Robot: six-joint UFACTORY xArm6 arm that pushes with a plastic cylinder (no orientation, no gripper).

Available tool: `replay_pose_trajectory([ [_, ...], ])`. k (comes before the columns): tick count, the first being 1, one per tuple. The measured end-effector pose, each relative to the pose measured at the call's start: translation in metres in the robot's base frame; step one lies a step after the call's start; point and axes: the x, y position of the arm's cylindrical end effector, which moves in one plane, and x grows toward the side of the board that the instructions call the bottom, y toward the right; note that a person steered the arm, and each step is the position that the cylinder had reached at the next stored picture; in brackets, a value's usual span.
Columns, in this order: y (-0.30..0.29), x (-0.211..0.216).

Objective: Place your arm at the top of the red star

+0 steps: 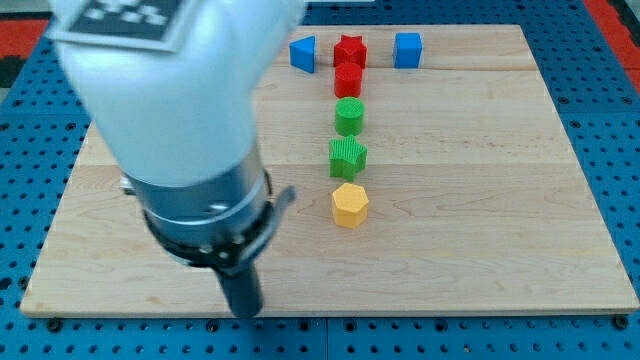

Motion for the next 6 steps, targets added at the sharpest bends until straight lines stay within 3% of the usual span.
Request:
replay_pose_trajectory([
  [1, 0.132, -0.048],
  [2, 0.209, -0.138],
  [3, 0.244, -0.249],
  [4, 0.235, -0.341],
  [5, 0.183, -0.396],
  [6, 0.172, -0.426],
])
